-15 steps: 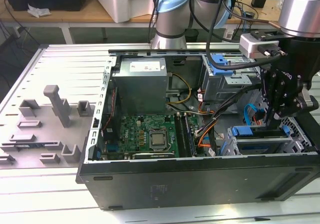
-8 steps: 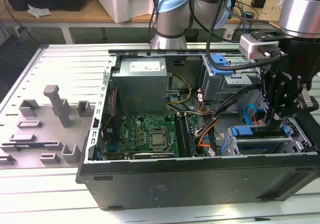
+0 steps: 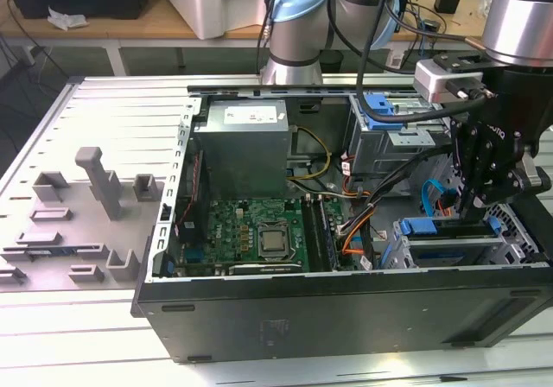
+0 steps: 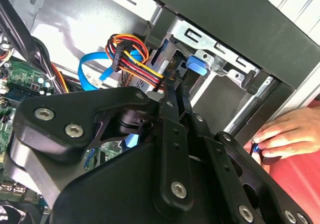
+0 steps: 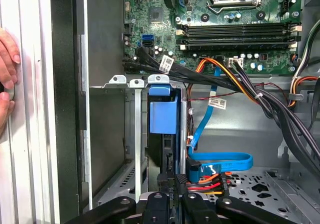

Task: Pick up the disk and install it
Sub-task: 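Insert the first disk wire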

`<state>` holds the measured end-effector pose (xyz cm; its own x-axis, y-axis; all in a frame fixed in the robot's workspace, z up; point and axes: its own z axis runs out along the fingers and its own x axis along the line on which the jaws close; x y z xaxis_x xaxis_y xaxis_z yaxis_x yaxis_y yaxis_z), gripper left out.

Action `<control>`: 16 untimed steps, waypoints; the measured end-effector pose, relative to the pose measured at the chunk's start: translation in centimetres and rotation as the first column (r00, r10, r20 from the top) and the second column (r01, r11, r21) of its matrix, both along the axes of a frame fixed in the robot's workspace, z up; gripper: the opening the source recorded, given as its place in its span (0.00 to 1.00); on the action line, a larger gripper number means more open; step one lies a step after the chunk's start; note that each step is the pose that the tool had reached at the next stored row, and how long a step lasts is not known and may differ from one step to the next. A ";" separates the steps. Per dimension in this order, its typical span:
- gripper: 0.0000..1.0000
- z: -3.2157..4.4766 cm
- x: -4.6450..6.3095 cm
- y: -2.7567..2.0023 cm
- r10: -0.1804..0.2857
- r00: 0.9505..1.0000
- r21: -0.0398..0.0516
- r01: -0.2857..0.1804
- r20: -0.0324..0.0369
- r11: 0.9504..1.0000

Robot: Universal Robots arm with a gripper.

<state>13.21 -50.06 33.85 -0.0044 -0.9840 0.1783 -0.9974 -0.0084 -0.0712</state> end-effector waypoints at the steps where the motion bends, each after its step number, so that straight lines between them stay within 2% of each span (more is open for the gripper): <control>1: 0.17 -0.01 0.0 0.00 -0.002 1.000 0.000 0.002 0.000 1.000; 13: 0.17 -0.18 0.0 0.00 -0.015 1.000 0.002 0.015 0.000 1.000; 16: 0.17 0.44 0.0 0.00 -0.015 1.000 0.002 0.015 0.000 1.000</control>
<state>13.21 -50.06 34.29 -0.0195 -0.9842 0.1760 -0.9974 0.0071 -0.0712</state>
